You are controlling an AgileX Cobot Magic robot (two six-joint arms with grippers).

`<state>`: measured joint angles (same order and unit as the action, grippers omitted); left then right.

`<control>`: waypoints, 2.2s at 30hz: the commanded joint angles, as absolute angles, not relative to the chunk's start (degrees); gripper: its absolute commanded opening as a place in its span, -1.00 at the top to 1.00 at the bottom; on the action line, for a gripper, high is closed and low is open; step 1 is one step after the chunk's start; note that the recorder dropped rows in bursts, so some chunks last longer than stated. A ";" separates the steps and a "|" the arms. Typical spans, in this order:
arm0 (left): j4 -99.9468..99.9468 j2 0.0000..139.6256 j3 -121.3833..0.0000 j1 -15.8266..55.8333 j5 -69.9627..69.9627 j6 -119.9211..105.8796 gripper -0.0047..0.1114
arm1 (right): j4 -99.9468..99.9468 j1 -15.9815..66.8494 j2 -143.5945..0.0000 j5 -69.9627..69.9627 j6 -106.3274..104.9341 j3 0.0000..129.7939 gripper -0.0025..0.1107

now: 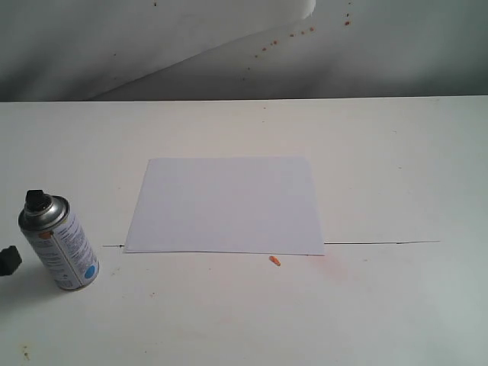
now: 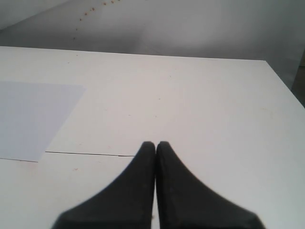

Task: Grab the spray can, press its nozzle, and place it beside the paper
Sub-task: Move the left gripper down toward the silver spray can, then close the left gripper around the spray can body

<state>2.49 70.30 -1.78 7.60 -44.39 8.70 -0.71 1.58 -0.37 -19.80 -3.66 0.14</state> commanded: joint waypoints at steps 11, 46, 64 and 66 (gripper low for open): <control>14.23 75.46 0.00 7.95 -49.69 10.43 0.92 | 0.00 1.16 0.00 -19.57 -3.83 0.00 0.96; 28.39 75.46 0.00 7.95 -43.43 26.69 -0.72 | 0.00 1.16 0.00 -19.57 -3.83 0.00 0.96; 22.76 83.96 0.00 7.95 -47.84 15.98 -0.72 | 0.00 1.16 0.00 -19.57 -3.83 0.00 0.96; 22.34 85.29 0.00 7.95 -50.04 14.43 -0.72 | 0.00 1.16 0.00 -19.57 -3.83 0.00 0.96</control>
